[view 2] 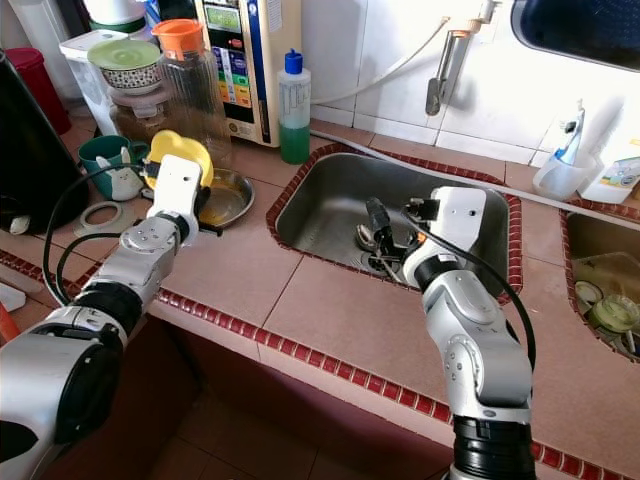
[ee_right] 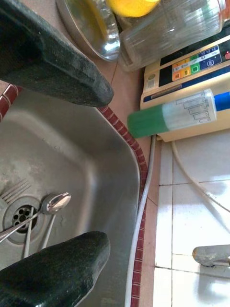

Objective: Kitchen organization

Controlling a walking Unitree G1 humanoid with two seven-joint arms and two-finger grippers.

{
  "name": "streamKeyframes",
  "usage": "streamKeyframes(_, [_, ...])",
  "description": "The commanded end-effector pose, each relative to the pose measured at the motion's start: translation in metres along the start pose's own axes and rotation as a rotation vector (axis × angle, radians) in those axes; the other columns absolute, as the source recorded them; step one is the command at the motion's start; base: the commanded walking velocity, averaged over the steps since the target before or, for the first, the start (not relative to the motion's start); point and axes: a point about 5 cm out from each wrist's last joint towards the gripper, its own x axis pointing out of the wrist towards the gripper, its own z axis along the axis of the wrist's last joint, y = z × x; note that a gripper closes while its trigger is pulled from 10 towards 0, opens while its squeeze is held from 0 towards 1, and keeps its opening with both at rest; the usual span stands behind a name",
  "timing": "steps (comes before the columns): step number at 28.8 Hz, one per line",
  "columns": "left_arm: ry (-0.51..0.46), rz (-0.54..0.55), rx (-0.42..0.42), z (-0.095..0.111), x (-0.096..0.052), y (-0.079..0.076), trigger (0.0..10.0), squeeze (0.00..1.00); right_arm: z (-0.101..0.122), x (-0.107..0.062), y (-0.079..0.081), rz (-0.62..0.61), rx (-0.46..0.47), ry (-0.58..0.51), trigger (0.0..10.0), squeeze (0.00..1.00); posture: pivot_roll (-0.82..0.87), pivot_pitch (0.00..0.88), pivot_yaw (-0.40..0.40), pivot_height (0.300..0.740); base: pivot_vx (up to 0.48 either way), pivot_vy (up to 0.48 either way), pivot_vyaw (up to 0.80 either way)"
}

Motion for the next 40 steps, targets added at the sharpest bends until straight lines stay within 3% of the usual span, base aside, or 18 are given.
streamKeyframes(1, [-0.056, 0.020, 0.031, 0.008, 0.000, 0.002, 0.0, 0.00, 0.004, 0.000, -0.002, -0.011, -0.005, -0.010, 10.0, 0.00, -0.02, 0.000, 0.041, 0.740, 0.000, 0.000, 0.00])
streamKeyframes(4, [-0.200, 0.010, 0.123, 0.025, -0.001, -0.008, 0.0, 0.00, 0.007, 0.002, -0.006, -0.018, -0.002, -0.021, 10.0, 0.00, -0.02, 0.000, 0.036, 0.740, 0.000, 0.000, 0.00])
streamKeyframes(11, [-0.374, -0.061, 0.156, 0.040, -0.008, -0.030, 0.0, 0.00, 0.019, 0.007, -0.019, -0.053, 0.025, -0.066, 10.0, 0.00, -0.02, 0.000, 0.034, 0.740, 0.000, 0.000, 0.00])
streamKeyframes(13, [-0.489, -0.148, 0.166, 0.046, -0.018, -0.052, 0.0, 0.00, 0.030, 0.012, -0.028, -0.071, 0.034, -0.099, 10.0, 0.00, -0.01, 0.000, 0.033, 0.740, 0.000, 0.000, 0.00])
streamKeyframes(15, [-0.526, -0.191, 0.148, 0.046, -0.023, -0.062, 0.0, 0.00, 0.035, 0.013, -0.031, -0.076, 0.046, -0.117, 10.0, 0.00, -0.01, 0.000, 0.030, 0.740, 0.000, 0.000, 0.00])
streamKeyframes(19, [-0.599, -0.271, 0.134, 0.044, -0.035, -0.079, 0.0, 0.00, 0.048, 0.018, -0.036, -0.071, 0.122, -0.154, 10.0, 0.00, -0.01, 0.000, 0.028, 0.740, 0.000, 0.000, 0.00])
streamKeyframes(22, [-0.672, -0.317, 0.149, 0.047, -0.044, -0.088, 0.0, 0.00, 0.053, 0.021, -0.037, -0.052, 0.235, -0.170, 10.0, 0.00, -0.02, 0.000, 0.026, 0.740, 0.000, 0.000, 0.00])
streamKeyframes(26, [-0.710, -0.399, 0.162, 0.046, -0.053, -0.104, 0.0, 0.00, 0.057, 0.025, -0.036, -0.026, 0.371, -0.185, 10.0, 0.00, -0.01, 0.000, 0.025, 0.740, 0.000, 0.000, 0.00])
streamKeyframes(29, [-0.731, -0.441, 0.181, 0.045, -0.058, -0.111, 0.0, 0.00, 0.059, 0.026, -0.033, -0.007, 0.423, -0.189, 10.0, 0.00, -0.01, 0.000, 0.026, 0.740, 0.000, 0.000, 0.00])
streamKeyframes(33, [-0.729, -0.559, 0.243, 0.039, -0.065, -0.129, 0.0, 0.00, 0.068, 0.027, -0.020, 0.068, 0.528, -0.195, 10.0, 0.00, -0.02, 0.000, 0.030, 0.740, 0.000, 0.000, 0.00])
streamKeyframes(40, [-0.727, -0.572, 0.258, 0.041, -0.064, -0.135, 0.0, 0.00, 0.048, 0.023, 0.002, 0.190, 0.457, -0.030, 10.0, 0.00, -0.02, 0.000, 0.028, 0.740, 0.000, 0.000, 0.00])
